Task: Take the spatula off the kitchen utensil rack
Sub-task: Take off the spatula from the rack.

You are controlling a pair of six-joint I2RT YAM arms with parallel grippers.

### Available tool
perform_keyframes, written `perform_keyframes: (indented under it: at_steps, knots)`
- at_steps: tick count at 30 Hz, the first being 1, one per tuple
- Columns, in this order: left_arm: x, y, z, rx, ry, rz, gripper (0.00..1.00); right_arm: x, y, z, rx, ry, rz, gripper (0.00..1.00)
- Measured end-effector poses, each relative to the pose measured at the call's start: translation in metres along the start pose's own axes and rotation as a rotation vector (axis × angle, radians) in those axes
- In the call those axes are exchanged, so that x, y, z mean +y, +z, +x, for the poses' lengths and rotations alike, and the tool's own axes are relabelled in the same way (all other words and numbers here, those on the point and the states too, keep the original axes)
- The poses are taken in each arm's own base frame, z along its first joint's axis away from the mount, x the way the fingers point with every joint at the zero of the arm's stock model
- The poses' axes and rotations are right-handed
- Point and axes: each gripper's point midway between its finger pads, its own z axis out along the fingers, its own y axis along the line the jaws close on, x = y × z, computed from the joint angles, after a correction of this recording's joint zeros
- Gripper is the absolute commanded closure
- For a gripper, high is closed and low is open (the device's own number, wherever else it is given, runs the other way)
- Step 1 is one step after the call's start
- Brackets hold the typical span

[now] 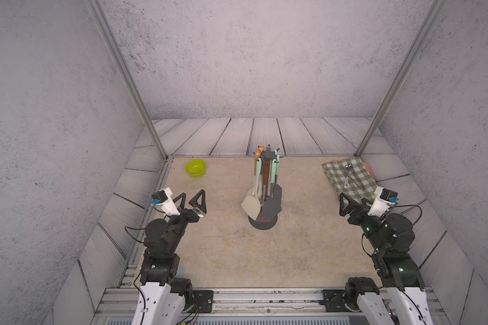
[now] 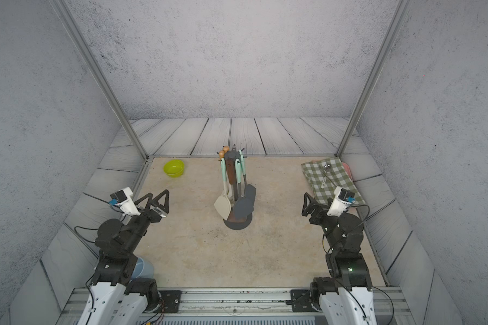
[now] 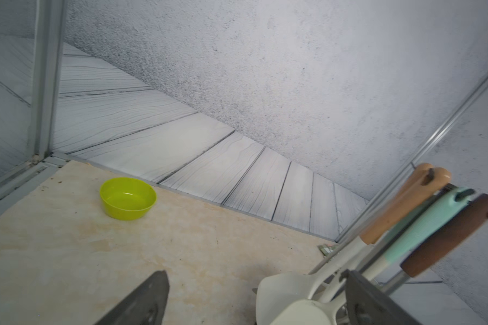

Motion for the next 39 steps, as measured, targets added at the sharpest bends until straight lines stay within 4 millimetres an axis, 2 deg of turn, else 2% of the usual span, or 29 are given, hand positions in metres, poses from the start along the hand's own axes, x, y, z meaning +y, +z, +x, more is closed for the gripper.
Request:
perform_keyframes:
  at_steps: [2, 6, 11, 16, 19, 24, 28, 32, 39]
  knots:
    - [-0.003, -0.004, 0.011, 0.002, 0.000, 0.051, 0.01, -0.005, 0.005, 0.021, 0.044, 0.026, -0.011, 0.01]
    - [0.017, -0.002, 0.046, 0.090, -0.055, 0.006, 0.01, -0.003, 0.016, 0.052, 0.136, 0.064, -0.066, 0.01]
    - [0.042, 0.007, 0.069, 0.141, -0.168, -0.083, 0.01, 0.016, 0.027, 0.057, 0.174, 0.086, -0.187, 0.08]
    - [0.074, 0.017, 0.118, 0.257, -0.295, -0.181, 0.01, 0.026, 0.039, 0.064, 0.204, 0.107, -0.265, 0.15]
    - [0.078, 0.026, 0.136, 0.334, -0.333, -0.187, 0.01, 0.027, 0.046, 0.071, 0.222, 0.120, -0.288, 0.16]
    - [0.057, 0.041, 0.150, 0.418, -0.333, -0.101, 0.00, 0.033, 0.054, 0.079, 0.239, 0.121, -0.319, 0.17]
    - [0.022, 0.051, 0.165, 0.494, -0.276, 0.006, 0.02, 0.048, 0.056, 0.085, 0.250, 0.087, -0.362, 0.17]
    - [-0.005, 0.053, 0.173, 0.530, -0.214, 0.088, 0.03, 0.068, 0.059, 0.093, 0.277, 0.029, -0.403, 0.19]
    - [-0.033, 0.047, 0.173, 0.516, -0.094, 0.164, 0.02, 0.106, 0.060, 0.103, 0.279, -0.103, -0.489, 0.26]
